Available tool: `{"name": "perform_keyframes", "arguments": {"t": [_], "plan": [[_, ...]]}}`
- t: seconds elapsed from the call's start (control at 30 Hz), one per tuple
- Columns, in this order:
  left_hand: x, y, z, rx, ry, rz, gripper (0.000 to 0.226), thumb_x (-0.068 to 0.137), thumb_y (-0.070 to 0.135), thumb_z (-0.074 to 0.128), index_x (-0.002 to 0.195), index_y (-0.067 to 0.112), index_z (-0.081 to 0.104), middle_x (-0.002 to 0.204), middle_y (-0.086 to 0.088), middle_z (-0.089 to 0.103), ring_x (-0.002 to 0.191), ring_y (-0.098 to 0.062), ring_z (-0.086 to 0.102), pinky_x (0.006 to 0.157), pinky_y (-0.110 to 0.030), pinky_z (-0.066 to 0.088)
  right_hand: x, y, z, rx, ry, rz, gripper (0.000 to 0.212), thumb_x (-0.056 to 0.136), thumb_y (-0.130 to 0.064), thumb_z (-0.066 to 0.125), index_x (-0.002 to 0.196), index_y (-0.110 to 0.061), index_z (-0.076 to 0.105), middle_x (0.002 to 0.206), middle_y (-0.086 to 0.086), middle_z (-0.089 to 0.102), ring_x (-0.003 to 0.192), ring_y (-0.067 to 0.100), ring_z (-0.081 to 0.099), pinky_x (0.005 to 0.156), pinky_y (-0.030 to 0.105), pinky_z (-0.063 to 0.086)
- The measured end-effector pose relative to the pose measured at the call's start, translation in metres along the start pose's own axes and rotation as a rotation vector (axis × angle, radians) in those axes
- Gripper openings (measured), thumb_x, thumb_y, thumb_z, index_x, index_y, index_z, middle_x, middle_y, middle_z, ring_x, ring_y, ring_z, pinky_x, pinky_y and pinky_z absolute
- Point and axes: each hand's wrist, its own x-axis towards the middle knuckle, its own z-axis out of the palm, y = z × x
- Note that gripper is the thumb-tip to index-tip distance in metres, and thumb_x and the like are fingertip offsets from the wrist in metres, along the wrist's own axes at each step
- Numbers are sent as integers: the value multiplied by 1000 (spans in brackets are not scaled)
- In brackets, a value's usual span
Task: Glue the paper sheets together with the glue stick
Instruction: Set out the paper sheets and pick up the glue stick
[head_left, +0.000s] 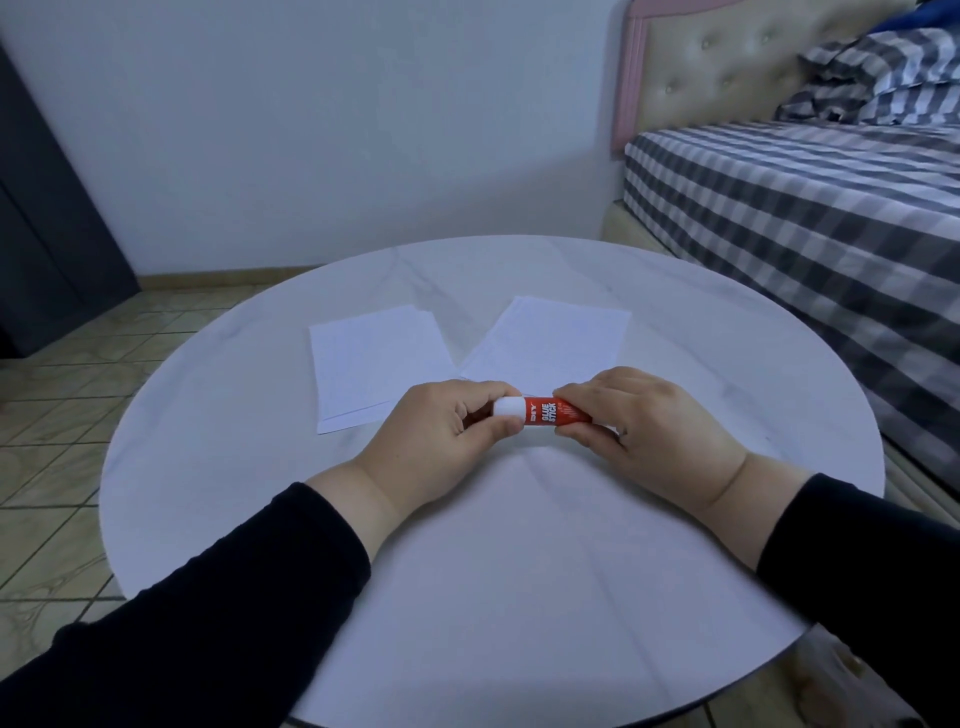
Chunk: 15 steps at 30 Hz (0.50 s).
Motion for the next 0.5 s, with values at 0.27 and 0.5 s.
{"name": "perform_keyframes", "arguments": {"t": [0.27,0.5], "plan": [[1,-1,-1,-167,-20,-161,12,92,30,64,90,24,75,73,-3,67,63,-9,55,72,-33,49,1,0,3,-87,50,-105,33,91,-26,57,103,1,71,88,9,73,77,30,68,73,39,57],[-6,3,5,-68,179,51,31,83,23,75,114,26,71,99,21,67,92,4,63,84,-11,46,-2,-3,-4,43,34,53,33,91,-33,56,106,-7,70,81,4,69,72,24,63,70,29,47]]}}
